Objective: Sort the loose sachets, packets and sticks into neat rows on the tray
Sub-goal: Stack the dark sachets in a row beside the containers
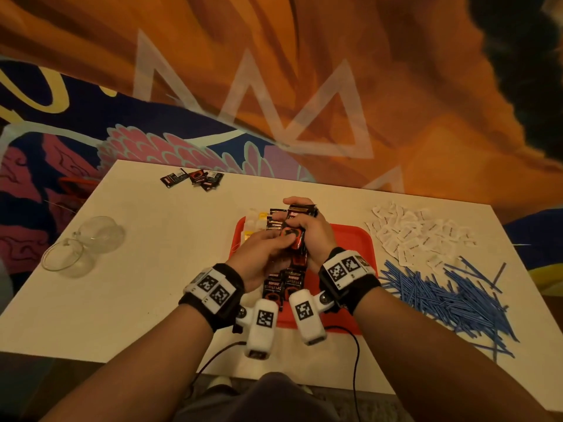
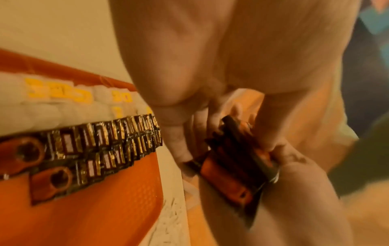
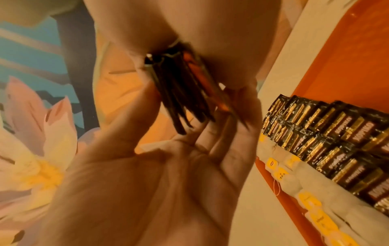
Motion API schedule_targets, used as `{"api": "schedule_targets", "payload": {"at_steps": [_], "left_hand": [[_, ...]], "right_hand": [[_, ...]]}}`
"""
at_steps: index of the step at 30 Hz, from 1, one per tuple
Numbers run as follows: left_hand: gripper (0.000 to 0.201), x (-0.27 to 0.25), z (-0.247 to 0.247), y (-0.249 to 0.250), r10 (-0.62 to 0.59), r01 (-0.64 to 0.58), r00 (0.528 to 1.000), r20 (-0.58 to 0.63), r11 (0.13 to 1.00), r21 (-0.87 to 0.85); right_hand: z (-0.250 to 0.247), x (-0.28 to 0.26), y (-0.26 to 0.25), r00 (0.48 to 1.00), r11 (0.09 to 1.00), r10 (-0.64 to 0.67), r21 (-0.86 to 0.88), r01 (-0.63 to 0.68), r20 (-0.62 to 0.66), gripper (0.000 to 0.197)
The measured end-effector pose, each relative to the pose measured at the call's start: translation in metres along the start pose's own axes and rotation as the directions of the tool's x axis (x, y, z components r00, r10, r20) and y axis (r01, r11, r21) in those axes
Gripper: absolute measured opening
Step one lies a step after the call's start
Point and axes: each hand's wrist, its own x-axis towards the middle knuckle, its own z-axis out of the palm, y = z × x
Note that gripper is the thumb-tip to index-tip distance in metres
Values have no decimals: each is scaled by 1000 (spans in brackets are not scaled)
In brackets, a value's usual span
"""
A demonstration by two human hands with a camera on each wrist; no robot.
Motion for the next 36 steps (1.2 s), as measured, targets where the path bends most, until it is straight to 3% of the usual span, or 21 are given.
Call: {"api": "schedule_targets", "payload": {"at_steps": [7, 9, 11, 12, 13, 14, 16, 17, 19, 22, 25, 27, 30, 34, 36], "left_hand": [[15, -1, -9, 6, -32, 35, 993, 115, 999, -20], [21, 0, -12, 5, -16, 17, 997, 70, 1000, -15], [28, 5, -16, 5, 1, -1, 999, -39, 1000, -10], [30, 7, -17, 5, 8, -8, 996, -94, 1000, -2], [28, 9, -18, 6, 24, -23, 989, -143, 1000, 12], [24, 10, -18, 7, 46, -42, 982, -182, 999, 29], [19, 10, -14, 11, 100, -84, 970, -220, 993, 82], [20, 9, -11, 14, 132, -110, 970, -205, 987, 117], [27, 7, -4, 18, 184, -156, 971, -152, 971, 180], [33, 4, -2, 20, 210, -195, 973, -98, 970, 143], [35, -2, -9, 21, 163, -158, 986, 31, 980, -119], [41, -5, -17, 21, 93, -34, 984, 153, 935, -352], [70, -5, -22, 20, 79, 39, 969, 233, 886, -461], [76, -5, -18, 22, 153, -35, 961, 230, 893, -448], [81, -6, -17, 22, 135, -7, 963, 232, 877, -480]], "right_hand": [[-6, 1, 3, 981, 990, 93, -123, -72, 170, 37], [-10, 3, 1, 982, 973, 101, -223, -64, 158, 48], [-12, 1, -9, 996, 878, -15, -476, 54, 85, 62], [-12, -1, -17, 987, 753, -125, -639, 157, 96, 72], [-10, -3, -24, 960, 569, -208, -776, 274, 187, 83], [-6, -5, -30, 923, 351, -218, -857, 378, 317, 93], [5, -10, -39, 875, -49, -69, -878, 477, 479, 109], [9, -12, -40, 869, -175, 7, -855, 488, 495, 112], [14, -12, -39, 875, -275, 85, -832, 481, 477, 112], [13, -6, -36, 879, -204, 26, -858, 471, 476, 92], [9, -1, -29, 830, -71, -64, -832, 550, 554, 66], [7, -1, -24, 802, 36, -96, -804, 594, 589, 60], [7, -5, -26, 781, 180, -156, -760, 625, 605, 63], [8, -6, -34, 789, 221, -173, -757, 615, 590, 67], [9, -5, -35, 787, 209, -200, -760, 616, 583, 61]]}}
